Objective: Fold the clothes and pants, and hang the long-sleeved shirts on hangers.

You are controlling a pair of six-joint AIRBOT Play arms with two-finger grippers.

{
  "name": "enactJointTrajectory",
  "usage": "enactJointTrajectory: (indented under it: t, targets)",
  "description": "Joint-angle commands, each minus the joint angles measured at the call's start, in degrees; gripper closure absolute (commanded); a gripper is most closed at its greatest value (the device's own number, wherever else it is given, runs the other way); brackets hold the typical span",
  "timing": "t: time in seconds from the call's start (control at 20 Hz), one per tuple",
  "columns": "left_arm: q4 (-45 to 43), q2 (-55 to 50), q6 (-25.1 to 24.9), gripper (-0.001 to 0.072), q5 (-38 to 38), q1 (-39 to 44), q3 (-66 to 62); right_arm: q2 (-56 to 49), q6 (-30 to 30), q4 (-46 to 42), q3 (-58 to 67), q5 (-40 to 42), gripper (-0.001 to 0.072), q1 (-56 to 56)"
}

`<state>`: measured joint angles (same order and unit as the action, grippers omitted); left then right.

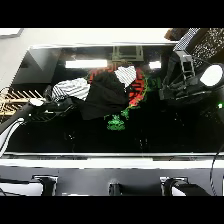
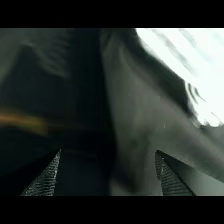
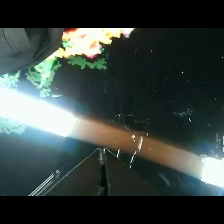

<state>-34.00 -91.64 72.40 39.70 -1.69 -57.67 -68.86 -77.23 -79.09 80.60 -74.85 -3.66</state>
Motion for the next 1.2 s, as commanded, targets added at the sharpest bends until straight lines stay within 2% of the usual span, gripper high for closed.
enactJointTrajectory:
  t: [0.0, 0.1, 0.15, 0.2, 0.25, 0.3, 0.35, 0.4, 0.5, 0.6, 0.7, 0.95, 1.15]
  targets:
    - [16.6, -5.5, -9.4, 0.0004, 0.0, 0.2, -0.7, 0.0, -0.1, 0.0, -0.1, 0.2, 0.0631, -0.1]
    - [17.0, -6.2, -9.4, 0.0010, -0.2, 1.0, -1.5, -0.7, -0.3, 0.0, -0.3, 1.5, 0.0499, -0.1]
    - [17.0, -6.2, -9.4, 0.0236, -0.3, 1.5, -1.6, -1.5, -1.5, 0.0, -0.8, 3.1, 0.0497, -0.1]
    - [17.0, -6.2, -9.4, 0.0619, -0.2, 1.9, -1.6, -2.6, -3.9, 0.0, -1.7, 5.6, 0.0489, -0.1]
    - [16.9, -6.2, -9.4, 0.0685, -0.2, 2.1, -1.6, -4.0, -6.8, 0.5, -2.9, 8.6, 0.0356, -0.1]
    - [16.9, -6.1, -9.4, 0.0685, 0.4, 2.1, -1.6, -5.7, -10.3, 1.8, -4.1, 11.5, 0.0132, -0.1]
    - [16.9, -6.0, -9.4, 0.0686, 0.9, 2.1, -1.6, -7.8, -14.5, 4.4, -5.5, 14.5, 0.0027, -0.1]
    - [16.9, -5.9, -9.4, 0.0686, 1.5, 2.0, -1.6, -10.1, -15.8, 8.7, -6.6, 16.6, 0.0029, -0.1]
    - [16.9, -5.5, -9.4, 0.0687, 1.7, 2.0, -1.6, -16.0, -14.4, 19.2, -7.1, 18.4, 0.0028, -0.4]
    - [16.9, -5.2, -9.4, 0.0687, 1.8, 2.0, -1.6, -21.8, -10.4, 29.9, -7.1, 21.1, 0.0029, -1.5]
    - [16.9, -5.1, -9.4, 0.0687, 1.8, 2.0, -1.6, -26.2, -5.4, 36.8, -7.1, 25.2, 0.0029, -3.7]
    - [16.9, -5.1, -9.4, 0.0687, 1.8, 2.0, -1.6, -30.6, -5.2, 38.2, -7.1, 34.6, 0.0029, -7.0]
    - [16.6, -5.1, -9.4, 0.0687, 1.8, 2.0, -1.6, -31.5, -8.0, 39.8, -7.1, 38.4, 0.0028, -6.8]
